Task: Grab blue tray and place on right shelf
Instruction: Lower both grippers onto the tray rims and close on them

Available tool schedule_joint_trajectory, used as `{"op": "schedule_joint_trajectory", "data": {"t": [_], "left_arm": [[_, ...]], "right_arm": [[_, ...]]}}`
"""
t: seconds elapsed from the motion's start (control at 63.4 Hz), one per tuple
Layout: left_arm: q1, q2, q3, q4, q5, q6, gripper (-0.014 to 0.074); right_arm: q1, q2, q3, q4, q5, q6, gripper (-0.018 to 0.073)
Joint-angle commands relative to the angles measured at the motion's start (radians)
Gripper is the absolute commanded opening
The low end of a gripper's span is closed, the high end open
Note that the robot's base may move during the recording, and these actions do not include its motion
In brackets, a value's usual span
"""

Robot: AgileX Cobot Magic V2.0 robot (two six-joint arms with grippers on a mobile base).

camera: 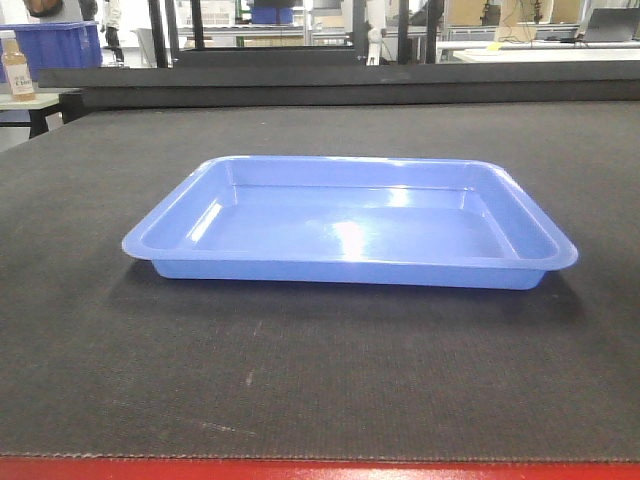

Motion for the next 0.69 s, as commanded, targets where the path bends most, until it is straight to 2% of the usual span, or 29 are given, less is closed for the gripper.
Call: {"op": "schedule_joint_trajectory", "data": {"t": [0.0, 0.142, 0.268, 0.379, 0.678], "left_arm": [[-0.007, 0.094, -0.148, 0.024, 0.063, -0.072, 0.0441], [-0.007, 0.289, -0.332, 0.086, 0.201, -0.161, 0.0441], [-0.007, 0.456, -0.488, 0.118, 0.293, -0.172, 0.0441], [-0.001, 0.547, -0.568, 0.135, 0.314, -0.218, 0.0441], [0.001, 0.707, -0.682, 0.135, 0.314, -0.220, 0.0441]], "right_arm": [[-0.018, 0.099, -0.131, 0.003, 0.036, 0.043, 0.0611], [-0.042, 0.270, -0.285, -0.014, 0.149, 0.114, 0.0611], [-0.042, 0.422, -0.385, -0.024, 0.175, 0.139, 0.0611], [-0.042, 0.517, -0.433, -0.046, 0.175, 0.163, 0.0611], [-0.042, 0.714, -0.504, -0.136, 0.190, 0.219, 0.0611]]}}
